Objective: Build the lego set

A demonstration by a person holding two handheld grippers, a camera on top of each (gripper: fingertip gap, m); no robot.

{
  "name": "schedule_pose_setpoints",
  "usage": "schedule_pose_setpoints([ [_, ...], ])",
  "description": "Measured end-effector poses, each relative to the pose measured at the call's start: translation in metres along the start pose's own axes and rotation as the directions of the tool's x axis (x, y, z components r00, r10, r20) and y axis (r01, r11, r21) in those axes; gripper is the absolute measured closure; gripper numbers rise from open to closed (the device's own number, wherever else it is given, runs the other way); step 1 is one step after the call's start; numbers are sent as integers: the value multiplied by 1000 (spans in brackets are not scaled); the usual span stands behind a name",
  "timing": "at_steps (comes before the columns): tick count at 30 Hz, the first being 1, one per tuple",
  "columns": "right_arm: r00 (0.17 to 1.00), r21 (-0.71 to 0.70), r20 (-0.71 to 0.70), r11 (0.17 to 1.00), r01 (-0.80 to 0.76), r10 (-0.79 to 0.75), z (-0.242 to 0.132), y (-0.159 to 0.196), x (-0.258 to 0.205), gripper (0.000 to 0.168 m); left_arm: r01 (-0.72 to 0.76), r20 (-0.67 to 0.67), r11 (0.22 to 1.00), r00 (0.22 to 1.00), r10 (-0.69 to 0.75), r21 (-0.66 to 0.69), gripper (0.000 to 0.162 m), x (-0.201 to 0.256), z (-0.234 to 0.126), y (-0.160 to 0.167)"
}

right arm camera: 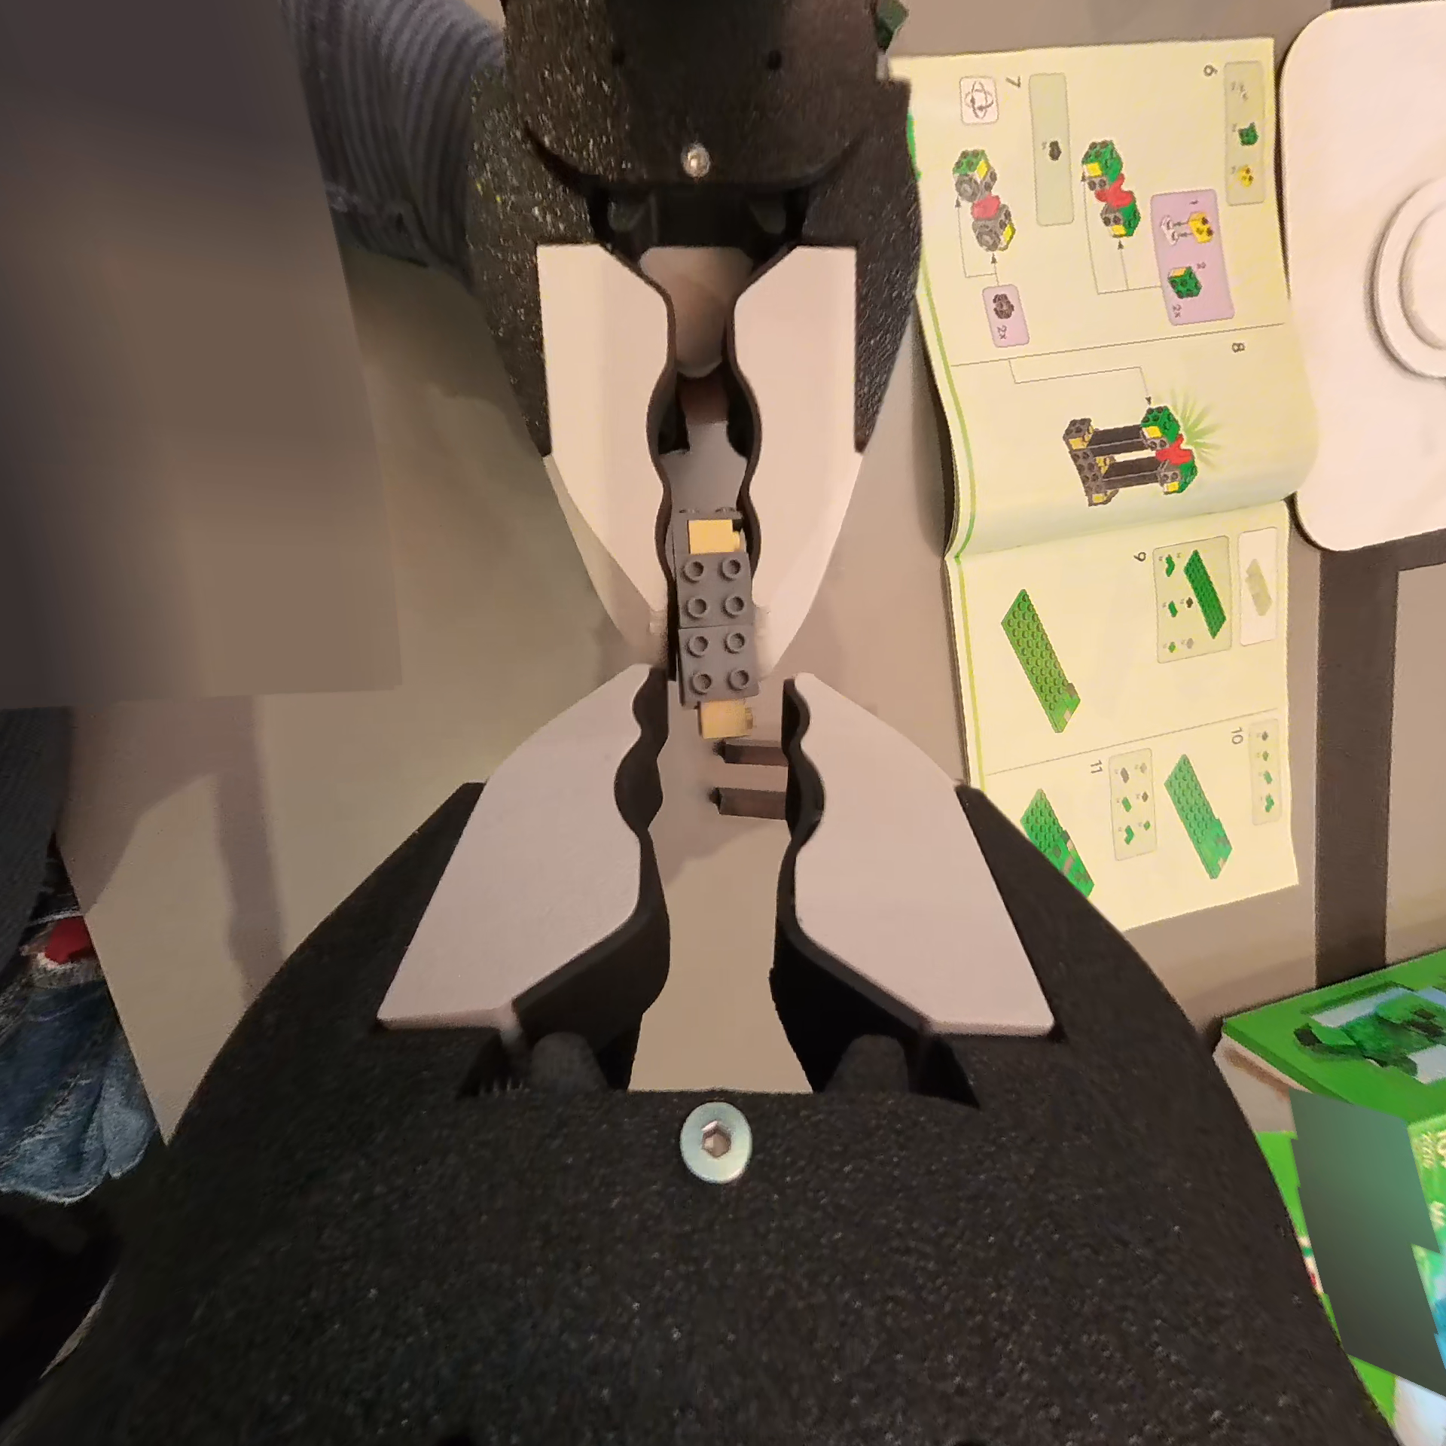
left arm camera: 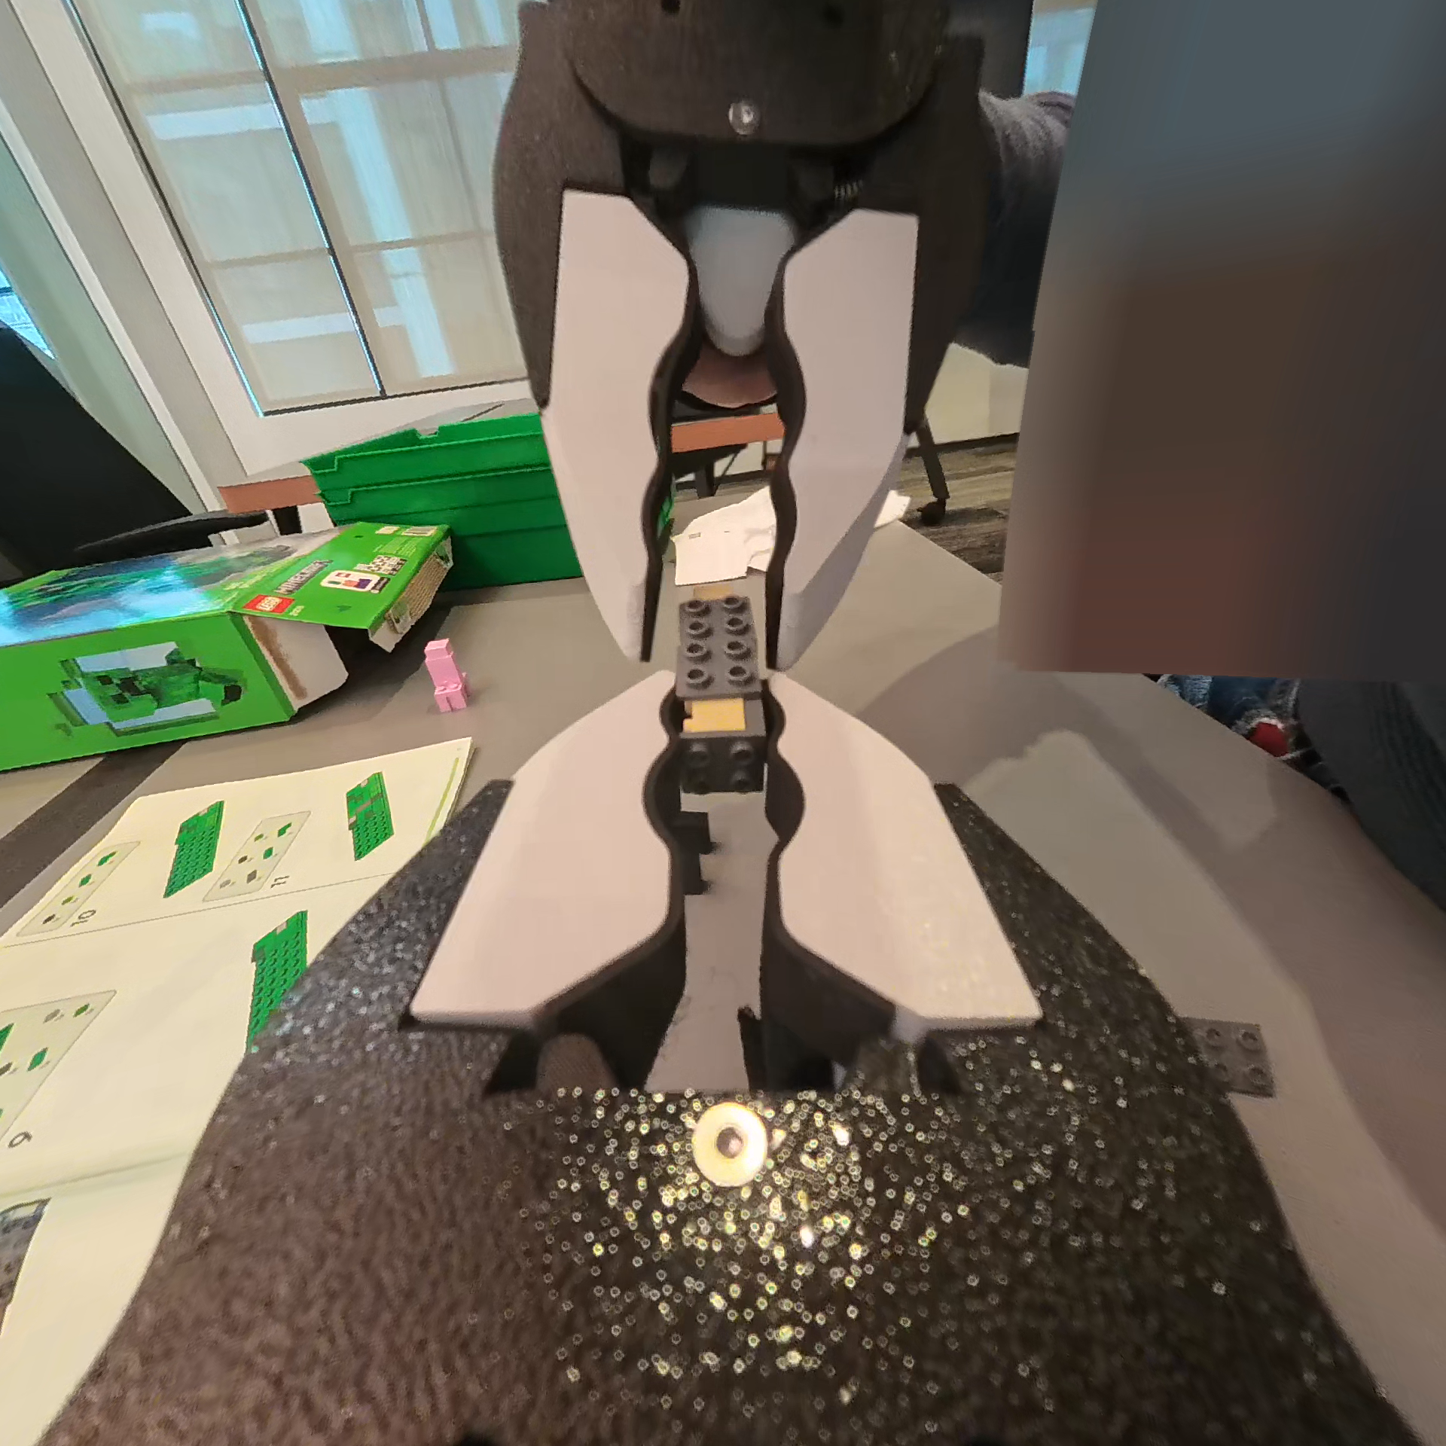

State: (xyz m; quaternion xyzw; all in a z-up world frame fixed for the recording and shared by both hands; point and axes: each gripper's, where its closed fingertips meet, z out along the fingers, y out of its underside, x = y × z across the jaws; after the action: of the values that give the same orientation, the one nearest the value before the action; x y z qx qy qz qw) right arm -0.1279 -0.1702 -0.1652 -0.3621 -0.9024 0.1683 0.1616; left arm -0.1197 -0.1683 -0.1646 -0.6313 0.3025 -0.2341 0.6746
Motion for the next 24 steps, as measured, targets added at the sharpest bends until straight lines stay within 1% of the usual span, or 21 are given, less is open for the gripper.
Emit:
schedule_pose_setpoints([
  [5, 1000, 31, 20, 999, 11, -11, -5, -6, -1, 142, -16, -13, 1000, 1000, 16, -15, 146, 3, 2, 2],
  [9, 999, 22, 33, 999, 36, -37, -4, -6, -4, 148, -25, -21, 1000, 999, 25, -12, 146, 5, 3, 2],
  [10, 998, 23, 40, 999, 42, -43, -4, -6, -6, 152, -25, -19, 1000, 1000, 25, -11, 146, 4, 3, 1],
  [14, 998, 29, 50, 998, 48, -49, -5, -8, -8, 152, -31, -32, 1000, 999, 31, 0, 146, 6, 2, 0],
  [20, 999, 23, 50, 1000, 16, -17, -7, -8, -8, 152, -43, -29, 999, 999, 43, 13, 146, 7, 2, -2],
  [24, 998, 47, 55, 999, -25, 22, -9, -10, -7, 152, -42, -22, 999, 999, 42, 31, 146, 7, 2, -5],
])
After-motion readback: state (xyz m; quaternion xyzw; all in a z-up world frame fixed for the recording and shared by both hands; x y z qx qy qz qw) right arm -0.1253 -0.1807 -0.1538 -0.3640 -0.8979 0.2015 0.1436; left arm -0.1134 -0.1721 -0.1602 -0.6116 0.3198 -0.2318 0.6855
